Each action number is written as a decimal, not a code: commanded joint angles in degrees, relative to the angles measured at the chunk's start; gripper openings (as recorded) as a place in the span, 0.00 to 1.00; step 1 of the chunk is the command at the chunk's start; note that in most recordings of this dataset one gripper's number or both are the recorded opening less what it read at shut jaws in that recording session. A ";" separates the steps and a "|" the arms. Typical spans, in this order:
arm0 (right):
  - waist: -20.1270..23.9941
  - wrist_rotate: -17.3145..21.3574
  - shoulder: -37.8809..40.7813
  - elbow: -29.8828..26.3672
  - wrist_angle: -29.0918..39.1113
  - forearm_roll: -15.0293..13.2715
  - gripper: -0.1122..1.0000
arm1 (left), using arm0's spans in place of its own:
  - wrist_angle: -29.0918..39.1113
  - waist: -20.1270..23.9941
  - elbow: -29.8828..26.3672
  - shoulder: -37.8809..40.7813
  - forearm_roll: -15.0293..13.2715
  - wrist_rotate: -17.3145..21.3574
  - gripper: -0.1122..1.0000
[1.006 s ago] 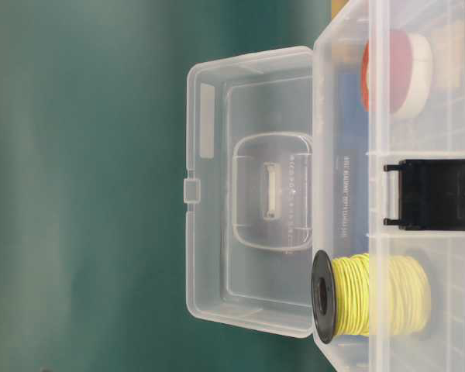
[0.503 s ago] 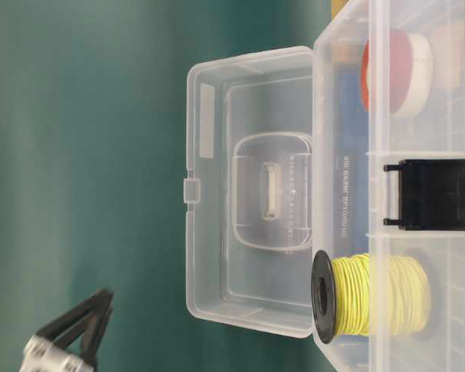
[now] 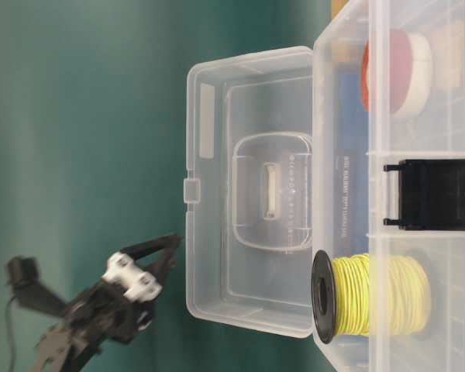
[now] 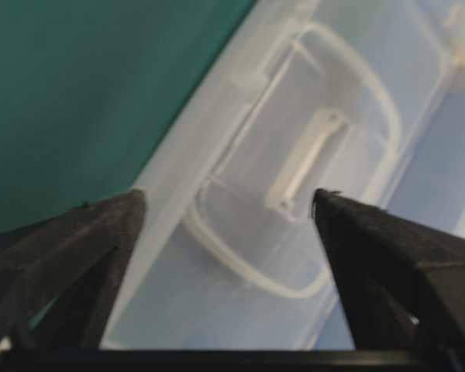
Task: Close the tool box with the left arm.
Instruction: 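Move the left gripper toward the raised clear lid of the tool box, then push the clear lid down over the box with the left gripper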
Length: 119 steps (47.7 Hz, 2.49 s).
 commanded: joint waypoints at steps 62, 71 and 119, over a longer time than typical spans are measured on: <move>-2.11 -0.18 1.23 -0.35 0.18 -0.18 0.10 | 24.08 -21.80 0.70 -6.86 -1.23 -3.96 0.92; -2.20 -0.18 1.23 -0.35 0.18 -0.18 0.10 | 27.86 -26.98 1.41 -9.58 -1.49 -5.71 0.92; -2.11 0.26 1.32 -0.35 0.44 -0.09 0.10 | 25.84 -39.02 11.07 -24.70 -1.32 -11.95 0.92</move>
